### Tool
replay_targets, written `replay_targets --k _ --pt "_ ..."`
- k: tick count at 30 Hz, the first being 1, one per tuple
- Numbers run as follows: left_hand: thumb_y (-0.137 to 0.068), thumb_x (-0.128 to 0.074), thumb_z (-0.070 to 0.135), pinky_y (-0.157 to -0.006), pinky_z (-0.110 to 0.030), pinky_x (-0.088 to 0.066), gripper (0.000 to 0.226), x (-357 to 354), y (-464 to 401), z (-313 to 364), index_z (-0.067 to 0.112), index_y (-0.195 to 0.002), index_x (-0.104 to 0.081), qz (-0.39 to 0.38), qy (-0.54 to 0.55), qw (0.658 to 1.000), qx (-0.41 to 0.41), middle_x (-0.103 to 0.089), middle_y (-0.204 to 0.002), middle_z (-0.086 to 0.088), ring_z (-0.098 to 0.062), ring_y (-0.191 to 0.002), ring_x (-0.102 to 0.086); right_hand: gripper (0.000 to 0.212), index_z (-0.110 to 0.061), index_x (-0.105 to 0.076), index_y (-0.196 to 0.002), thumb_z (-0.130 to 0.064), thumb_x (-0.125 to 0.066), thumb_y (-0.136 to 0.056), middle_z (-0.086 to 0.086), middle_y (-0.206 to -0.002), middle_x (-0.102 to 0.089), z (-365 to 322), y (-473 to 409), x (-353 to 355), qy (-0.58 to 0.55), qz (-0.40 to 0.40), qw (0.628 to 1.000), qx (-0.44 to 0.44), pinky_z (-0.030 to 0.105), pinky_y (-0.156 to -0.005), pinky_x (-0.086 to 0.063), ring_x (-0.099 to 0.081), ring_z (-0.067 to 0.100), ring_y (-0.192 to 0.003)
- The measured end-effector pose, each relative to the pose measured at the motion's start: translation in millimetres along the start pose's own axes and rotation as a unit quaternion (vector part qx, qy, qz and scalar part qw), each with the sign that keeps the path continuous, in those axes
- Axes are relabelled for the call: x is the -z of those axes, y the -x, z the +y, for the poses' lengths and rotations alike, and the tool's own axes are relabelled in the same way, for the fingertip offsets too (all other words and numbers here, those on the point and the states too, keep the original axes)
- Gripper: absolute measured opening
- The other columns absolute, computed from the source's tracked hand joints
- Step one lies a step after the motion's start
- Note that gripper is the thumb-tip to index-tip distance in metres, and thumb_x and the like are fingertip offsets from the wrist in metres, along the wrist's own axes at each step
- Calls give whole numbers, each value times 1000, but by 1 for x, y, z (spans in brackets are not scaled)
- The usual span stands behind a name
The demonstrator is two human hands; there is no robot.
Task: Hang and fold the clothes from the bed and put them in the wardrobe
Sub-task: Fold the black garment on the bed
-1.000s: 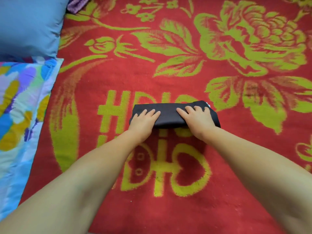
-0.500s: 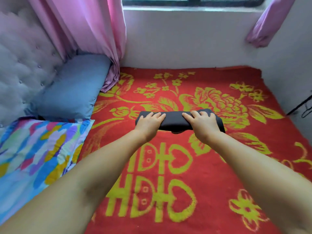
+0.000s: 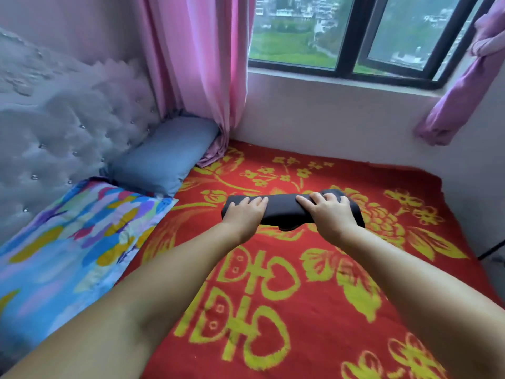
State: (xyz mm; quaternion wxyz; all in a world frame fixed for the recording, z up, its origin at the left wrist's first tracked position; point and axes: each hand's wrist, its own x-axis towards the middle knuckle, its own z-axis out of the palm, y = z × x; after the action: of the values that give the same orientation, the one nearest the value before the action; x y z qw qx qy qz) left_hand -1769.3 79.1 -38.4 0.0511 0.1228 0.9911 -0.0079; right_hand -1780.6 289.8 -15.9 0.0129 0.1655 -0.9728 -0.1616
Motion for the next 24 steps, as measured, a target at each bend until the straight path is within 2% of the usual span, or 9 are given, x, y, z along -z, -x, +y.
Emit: replay_targets --k 5,11,17,20,24 --pt "-91 -38 -8 -106 -52 -31 71 -4 79 -23 12 -153 -7 9 4 995 98 -17 -158 -3 -31 -141 -23 75 -34 -5 -151 -16 -50 -92 3 -143 -34 -45 3 23 29 48 990 129 50 -96 -36 -38 31 -127" --pt "-93 -36 -2 -103 -53 -34 66 -10 221 -85 11 -152 -9 8 -4 965 264 -20 -157 -2 -29 -139 -27 80 -35 -5 -151 -19 -54 -91 2 -147 -30 -172 19 77 36 100 950 294 50 -100 -35 -36 31 -131" --pt "-90 -40 -3 -105 -57 -31 70 -25 415 -124 11 -152 -8 -1 14 904 427 -17 -158 -5 -32 -140 -24 78 -36 -3 -151 -17 -49 -92 0 -151 -27 -337 91 126 34 162 883 439 46 -101 -36 -32 28 -136" --pt "-91 -38 -3 -106 -56 -31 68 -45 533 -122 11 -152 -10 -14 17 863 505 -18 -158 -5 -33 -140 -24 82 -36 -2 -151 -16 -53 -90 0 -150 -28 -426 162 143 46 177 841 509 47 -102 -35 -32 28 -135" --pt "-90 -42 -4 -105 -53 -34 71 -72 689 -102 10 -152 -9 -42 16 812 582 -21 -156 -7 -33 -139 -27 78 -35 -6 -151 -17 -51 -90 2 -150 -28 -532 279 159 45 181 780 598 48 -103 -33 -33 29 -134"
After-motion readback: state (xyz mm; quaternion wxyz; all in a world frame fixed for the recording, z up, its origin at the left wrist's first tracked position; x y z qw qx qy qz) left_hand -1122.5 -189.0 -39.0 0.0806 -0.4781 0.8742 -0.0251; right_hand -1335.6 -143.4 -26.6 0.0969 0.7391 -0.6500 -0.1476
